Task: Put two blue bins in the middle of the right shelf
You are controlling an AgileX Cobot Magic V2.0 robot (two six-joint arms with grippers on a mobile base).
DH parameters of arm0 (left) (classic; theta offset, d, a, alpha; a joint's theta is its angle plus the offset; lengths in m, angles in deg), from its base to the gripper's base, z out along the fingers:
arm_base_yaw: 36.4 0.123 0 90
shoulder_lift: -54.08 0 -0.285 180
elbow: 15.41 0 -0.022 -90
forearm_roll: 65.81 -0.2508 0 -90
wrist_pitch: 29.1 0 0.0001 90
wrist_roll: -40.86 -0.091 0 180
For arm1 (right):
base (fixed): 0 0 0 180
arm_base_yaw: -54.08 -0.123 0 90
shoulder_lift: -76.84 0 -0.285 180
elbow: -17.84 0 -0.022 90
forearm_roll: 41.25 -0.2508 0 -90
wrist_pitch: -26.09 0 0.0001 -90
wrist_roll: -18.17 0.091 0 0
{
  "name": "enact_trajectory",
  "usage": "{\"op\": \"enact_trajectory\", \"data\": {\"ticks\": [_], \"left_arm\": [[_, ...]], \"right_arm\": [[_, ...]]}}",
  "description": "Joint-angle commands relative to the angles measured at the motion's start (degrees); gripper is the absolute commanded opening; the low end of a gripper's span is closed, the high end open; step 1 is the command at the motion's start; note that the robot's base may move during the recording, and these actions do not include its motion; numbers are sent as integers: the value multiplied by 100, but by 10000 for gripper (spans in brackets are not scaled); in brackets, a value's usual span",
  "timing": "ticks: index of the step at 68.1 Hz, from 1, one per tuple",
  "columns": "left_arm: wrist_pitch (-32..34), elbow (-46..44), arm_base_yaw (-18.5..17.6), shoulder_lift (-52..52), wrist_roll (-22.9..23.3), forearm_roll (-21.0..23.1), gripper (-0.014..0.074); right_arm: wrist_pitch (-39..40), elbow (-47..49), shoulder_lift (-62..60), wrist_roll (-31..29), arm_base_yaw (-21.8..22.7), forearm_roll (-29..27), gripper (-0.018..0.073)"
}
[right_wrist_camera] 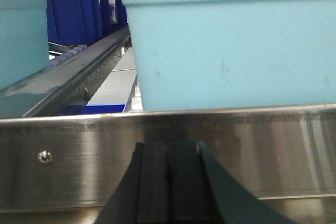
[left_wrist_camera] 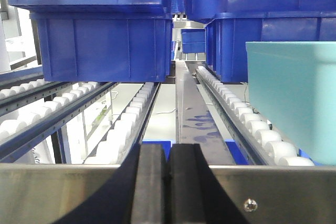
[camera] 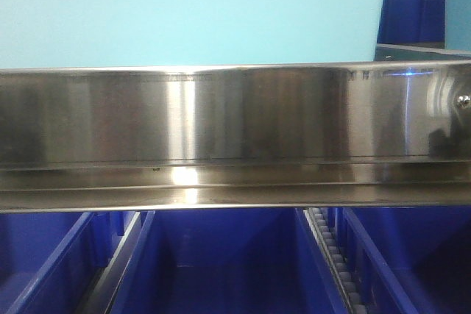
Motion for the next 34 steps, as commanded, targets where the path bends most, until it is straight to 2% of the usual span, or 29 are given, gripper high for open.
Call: {"op": "enact_trajectory", "data": {"ticks": [1, 34], "left_arm": [[90, -17, 15, 22, 37, 10, -111], [104, -17, 14, 22, 37, 10, -111]], "right_arm": [[134, -3, -20, -29, 29, 22, -162], [134, -3, -20, -29, 29, 22, -162]]}}
